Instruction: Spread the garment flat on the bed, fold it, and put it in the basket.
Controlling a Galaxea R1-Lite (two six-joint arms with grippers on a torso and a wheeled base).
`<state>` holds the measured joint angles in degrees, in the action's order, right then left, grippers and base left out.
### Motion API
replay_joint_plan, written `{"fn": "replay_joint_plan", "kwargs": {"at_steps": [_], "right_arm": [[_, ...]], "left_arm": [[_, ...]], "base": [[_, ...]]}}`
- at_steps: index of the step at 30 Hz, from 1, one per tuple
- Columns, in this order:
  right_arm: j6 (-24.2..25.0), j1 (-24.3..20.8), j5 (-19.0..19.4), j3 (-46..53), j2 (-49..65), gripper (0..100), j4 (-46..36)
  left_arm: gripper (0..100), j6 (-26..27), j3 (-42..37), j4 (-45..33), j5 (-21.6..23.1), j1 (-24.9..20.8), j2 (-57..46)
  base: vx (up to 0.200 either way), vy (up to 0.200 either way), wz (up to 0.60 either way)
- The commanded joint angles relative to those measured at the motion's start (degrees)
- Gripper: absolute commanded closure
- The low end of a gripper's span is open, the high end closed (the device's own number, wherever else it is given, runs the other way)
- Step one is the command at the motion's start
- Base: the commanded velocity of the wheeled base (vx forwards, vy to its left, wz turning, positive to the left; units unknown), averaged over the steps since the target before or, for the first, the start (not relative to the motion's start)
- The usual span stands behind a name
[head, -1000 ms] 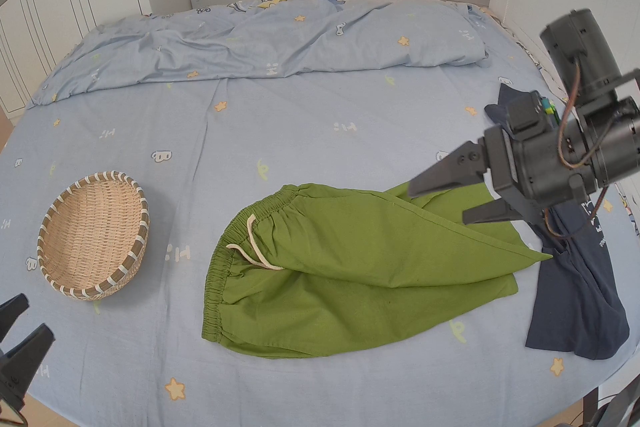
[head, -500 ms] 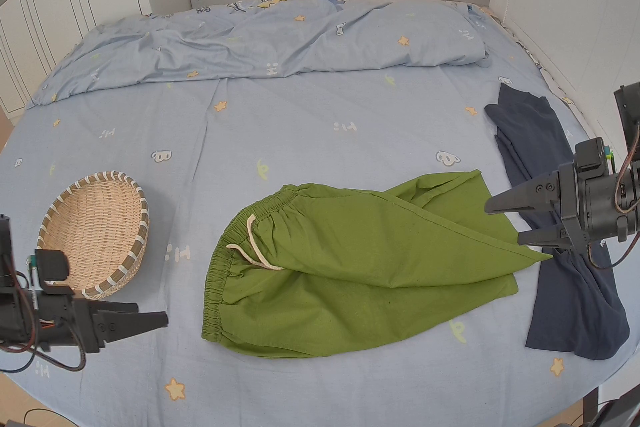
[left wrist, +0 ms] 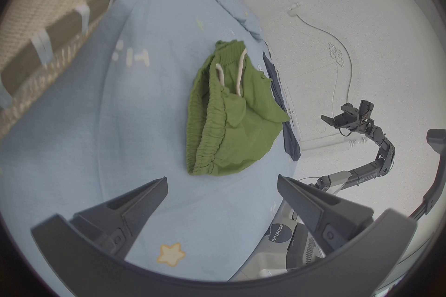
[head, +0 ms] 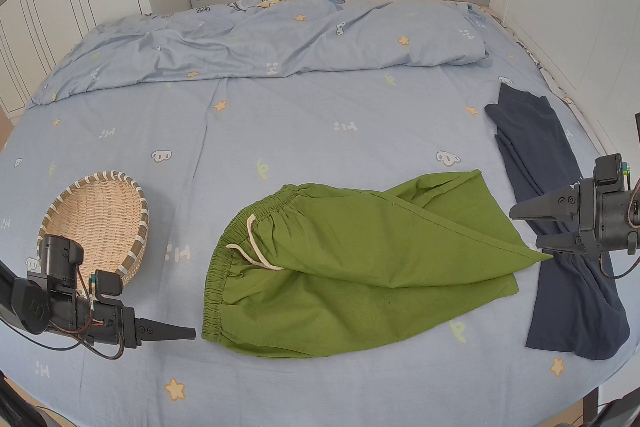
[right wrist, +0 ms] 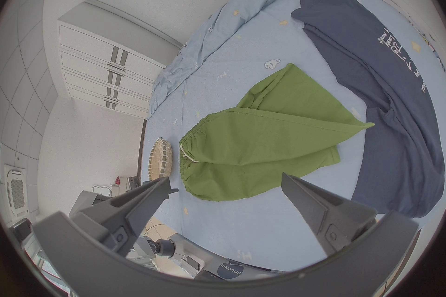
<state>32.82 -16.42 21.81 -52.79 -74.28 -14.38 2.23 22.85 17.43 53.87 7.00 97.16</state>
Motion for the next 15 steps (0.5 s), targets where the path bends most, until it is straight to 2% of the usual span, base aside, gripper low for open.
{"fn": "replay_joint_plan", "kwargs": {"at_steps": [1,8,15], "right_arm": [[-0.03,0.25,0.08,1.11,0.54,0,0.76],[-0.03,0.34,-0.01,1.9,0.54,0,2.52],[-0.03,0.25,0.08,2.34,0.89,0,3.22]], "left_arm": [[0,-0.47,0.89,0.67,0.18,-2.25,5.59],[0,-0.91,2.91,1.29,0.18,-4.62,8.75],[0,-0.91,2.99,7.18,0.09,-4.54,13.85]], "base": [[0.0,0.0,0.0],[0.0,0.0,0.0],[0.0,0.0,0.0]]}}
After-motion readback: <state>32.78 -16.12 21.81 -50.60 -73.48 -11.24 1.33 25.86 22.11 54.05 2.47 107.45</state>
